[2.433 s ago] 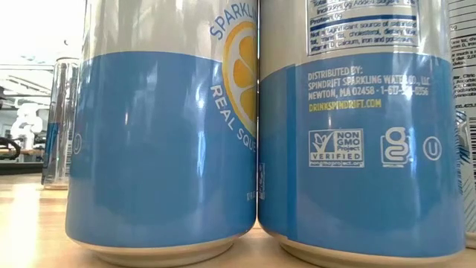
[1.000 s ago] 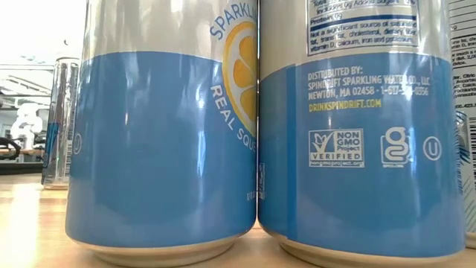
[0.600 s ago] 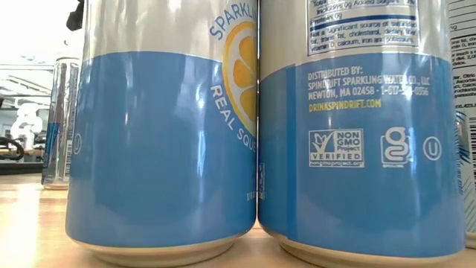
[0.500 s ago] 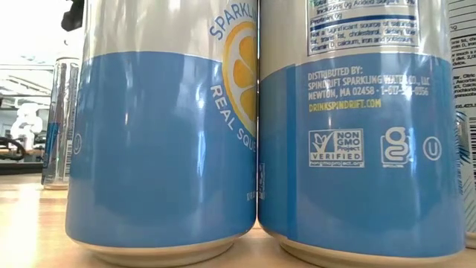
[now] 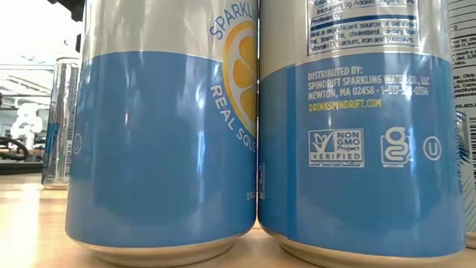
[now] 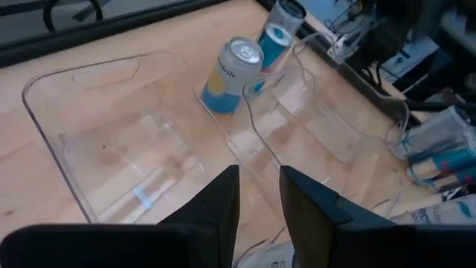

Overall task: Sort soda cans
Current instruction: Put the middle left white soda can into the right transparent bin

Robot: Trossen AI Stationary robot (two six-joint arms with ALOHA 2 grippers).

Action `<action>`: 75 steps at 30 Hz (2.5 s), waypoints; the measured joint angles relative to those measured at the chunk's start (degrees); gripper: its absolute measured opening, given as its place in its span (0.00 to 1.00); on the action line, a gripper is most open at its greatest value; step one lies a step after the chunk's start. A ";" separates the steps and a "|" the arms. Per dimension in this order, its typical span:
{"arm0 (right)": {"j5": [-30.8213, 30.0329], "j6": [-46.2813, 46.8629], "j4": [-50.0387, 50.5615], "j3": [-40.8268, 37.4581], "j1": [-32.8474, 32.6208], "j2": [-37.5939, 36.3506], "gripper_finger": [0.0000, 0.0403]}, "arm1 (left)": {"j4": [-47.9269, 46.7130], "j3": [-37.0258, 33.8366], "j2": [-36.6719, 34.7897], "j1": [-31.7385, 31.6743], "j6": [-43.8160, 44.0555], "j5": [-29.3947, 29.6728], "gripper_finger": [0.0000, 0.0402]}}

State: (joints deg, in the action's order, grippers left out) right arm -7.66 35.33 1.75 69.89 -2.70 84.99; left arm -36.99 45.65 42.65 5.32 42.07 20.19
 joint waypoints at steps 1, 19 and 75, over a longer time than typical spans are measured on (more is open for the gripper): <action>0.02 -1.69 -1.91 0.00 0.60 -0.02 0.52 | -0.02 0.00 0.00 0.00 -1.11 -0.01 0.27; -0.10 -6.12 -5.37 0.00 4.30 -0.02 0.52 | 7.16 0.00 0.07 -0.04 -3.45 -0.43 0.27; 6.49 -28.87 37.04 48.43 -1.34 37.24 0.94 | 4.76 1.70 -8.63 -0.04 -10.96 -11.91 0.27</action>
State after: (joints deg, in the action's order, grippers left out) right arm -1.17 6.46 38.79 118.32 -4.04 122.23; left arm -32.23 47.35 34.02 5.28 31.11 8.27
